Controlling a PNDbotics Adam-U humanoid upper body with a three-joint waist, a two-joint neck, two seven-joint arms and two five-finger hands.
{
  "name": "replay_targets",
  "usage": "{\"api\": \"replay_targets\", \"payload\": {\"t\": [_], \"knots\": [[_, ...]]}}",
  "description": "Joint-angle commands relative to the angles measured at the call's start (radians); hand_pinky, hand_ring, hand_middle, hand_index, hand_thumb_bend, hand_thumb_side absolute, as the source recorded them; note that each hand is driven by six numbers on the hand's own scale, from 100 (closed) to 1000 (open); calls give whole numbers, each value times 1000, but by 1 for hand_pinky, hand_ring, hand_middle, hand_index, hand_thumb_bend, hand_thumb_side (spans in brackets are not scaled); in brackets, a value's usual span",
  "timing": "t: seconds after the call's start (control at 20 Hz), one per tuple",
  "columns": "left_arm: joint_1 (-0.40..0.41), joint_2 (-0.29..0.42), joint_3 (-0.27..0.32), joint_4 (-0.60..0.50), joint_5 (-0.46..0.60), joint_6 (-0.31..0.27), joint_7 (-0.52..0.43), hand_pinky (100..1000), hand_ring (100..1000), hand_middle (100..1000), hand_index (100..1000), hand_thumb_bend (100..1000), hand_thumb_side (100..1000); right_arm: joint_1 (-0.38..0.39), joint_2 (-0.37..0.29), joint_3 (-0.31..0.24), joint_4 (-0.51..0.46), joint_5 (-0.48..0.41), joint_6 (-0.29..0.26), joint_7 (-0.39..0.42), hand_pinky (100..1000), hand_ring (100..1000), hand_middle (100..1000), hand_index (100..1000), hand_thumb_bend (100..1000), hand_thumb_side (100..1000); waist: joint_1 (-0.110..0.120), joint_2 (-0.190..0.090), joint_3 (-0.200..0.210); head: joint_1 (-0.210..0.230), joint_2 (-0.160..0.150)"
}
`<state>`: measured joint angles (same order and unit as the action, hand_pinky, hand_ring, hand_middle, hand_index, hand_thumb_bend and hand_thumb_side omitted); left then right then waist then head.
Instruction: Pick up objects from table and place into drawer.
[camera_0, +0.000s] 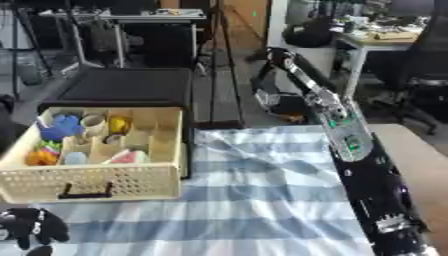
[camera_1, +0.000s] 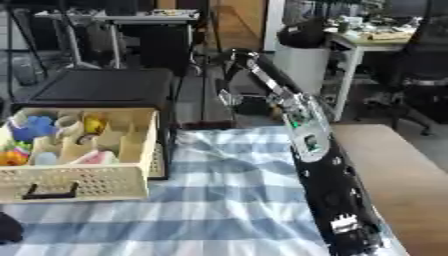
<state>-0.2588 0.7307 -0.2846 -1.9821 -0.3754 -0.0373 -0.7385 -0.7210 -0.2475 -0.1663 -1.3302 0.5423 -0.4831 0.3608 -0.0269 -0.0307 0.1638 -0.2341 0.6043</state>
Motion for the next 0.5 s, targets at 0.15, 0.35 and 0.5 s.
{"api": "replay_targets", "payload": {"t": [0.15, 0.35, 0.5], "knots": [[-51, 28, -42, 5, -44, 80, -61, 688, 746, 807, 841, 100, 1000, -21, -8, -7, -32, -16, 4, 9, 728, 569, 757, 831, 100, 309, 4, 3, -14, 7, -5], [-63, 19, -59, 50, -73, 99, -54, 728, 775, 835, 860, 100, 1000, -21, -8, -9, -39, -19, 9, 13, 728, 568, 756, 832, 100, 309, 3, 12, -24, 7, -7], [-70, 0, -70, 94, -99, 101, -28, 751, 793, 852, 878, 100, 1000, -20, -6, -10, -43, -22, 11, 15, 727, 567, 755, 832, 100, 311, 1, 15, -30, 8, -7]]}}
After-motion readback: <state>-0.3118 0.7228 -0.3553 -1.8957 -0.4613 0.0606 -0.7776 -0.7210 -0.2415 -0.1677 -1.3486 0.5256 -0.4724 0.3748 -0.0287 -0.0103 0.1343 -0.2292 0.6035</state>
